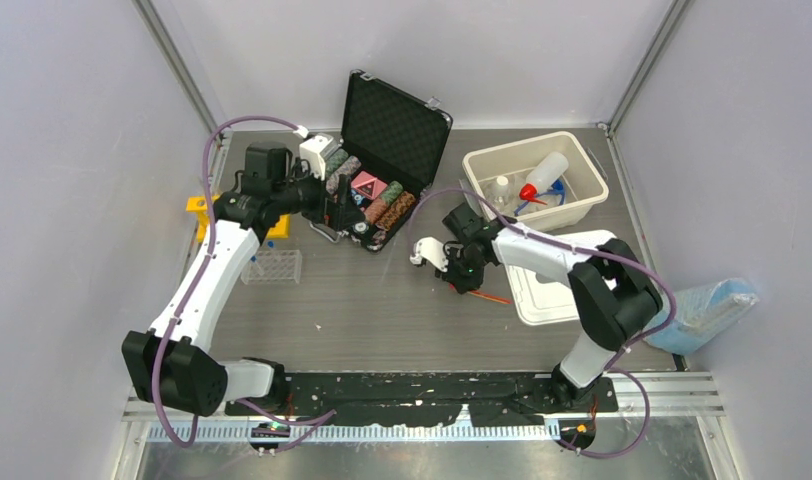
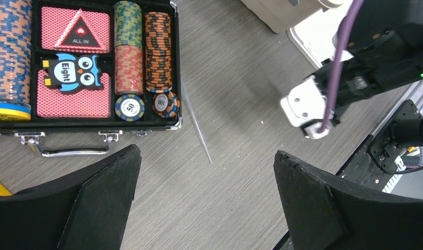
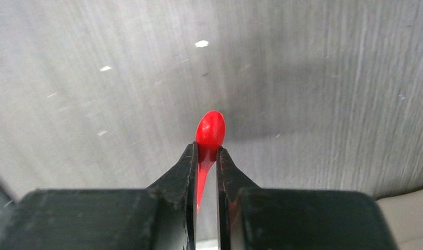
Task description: Organize the chemistry lab equipment
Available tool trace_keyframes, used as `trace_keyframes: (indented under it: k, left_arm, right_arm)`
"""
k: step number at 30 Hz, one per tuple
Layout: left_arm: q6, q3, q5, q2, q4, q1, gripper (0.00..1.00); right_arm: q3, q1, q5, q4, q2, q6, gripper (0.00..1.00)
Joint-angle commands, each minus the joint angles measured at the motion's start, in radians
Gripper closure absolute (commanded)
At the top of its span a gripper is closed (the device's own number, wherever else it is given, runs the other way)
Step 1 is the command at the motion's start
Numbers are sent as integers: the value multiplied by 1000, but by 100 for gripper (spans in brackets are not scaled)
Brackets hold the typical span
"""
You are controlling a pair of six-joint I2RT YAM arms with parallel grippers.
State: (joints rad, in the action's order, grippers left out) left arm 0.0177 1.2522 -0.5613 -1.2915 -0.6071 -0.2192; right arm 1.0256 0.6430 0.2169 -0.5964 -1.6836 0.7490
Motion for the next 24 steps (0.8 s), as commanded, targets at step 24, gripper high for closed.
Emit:
trace_keyframes:
  k: [24]
  left_arm:
    - [-147, 74, -24, -99, -79, -48, 2]
  right_arm:
    - [1006, -563, 164, -577, -269, 976, 89]
